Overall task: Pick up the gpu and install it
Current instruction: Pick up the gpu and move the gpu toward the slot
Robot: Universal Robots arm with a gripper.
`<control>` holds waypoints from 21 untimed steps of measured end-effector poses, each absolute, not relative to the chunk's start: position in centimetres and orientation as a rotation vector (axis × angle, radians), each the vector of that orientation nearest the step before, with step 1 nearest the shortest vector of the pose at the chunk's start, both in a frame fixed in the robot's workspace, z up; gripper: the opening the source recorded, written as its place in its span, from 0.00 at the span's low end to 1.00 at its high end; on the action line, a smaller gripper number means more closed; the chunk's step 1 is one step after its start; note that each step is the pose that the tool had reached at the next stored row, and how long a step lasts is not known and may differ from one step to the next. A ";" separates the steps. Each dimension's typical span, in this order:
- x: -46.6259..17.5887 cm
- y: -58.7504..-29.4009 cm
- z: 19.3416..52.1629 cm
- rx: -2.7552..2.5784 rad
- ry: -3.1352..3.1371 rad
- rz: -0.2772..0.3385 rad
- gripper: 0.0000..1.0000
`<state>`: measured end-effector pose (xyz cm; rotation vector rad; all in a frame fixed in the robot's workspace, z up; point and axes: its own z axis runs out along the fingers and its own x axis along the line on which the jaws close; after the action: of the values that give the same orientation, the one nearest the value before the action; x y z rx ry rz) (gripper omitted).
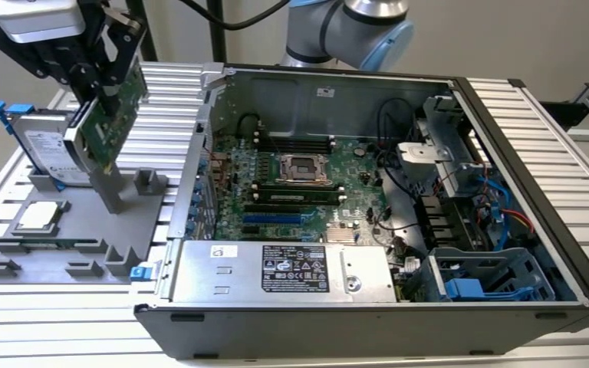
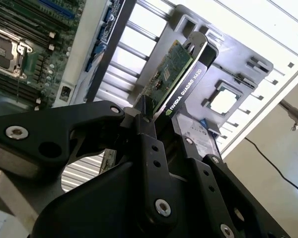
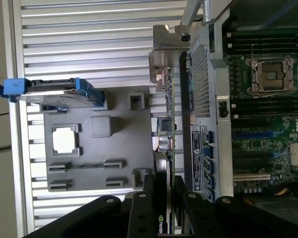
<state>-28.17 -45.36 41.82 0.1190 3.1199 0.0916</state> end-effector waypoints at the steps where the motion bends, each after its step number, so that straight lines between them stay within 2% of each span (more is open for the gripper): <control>1: -28.1 -45.4 41.8 0.119 3.120 0.092 0.00; 21: -26.4 -45.2 41.8 0.127 3.119 0.091 0.00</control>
<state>-26.41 -45.17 41.82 0.1270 3.1195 0.0915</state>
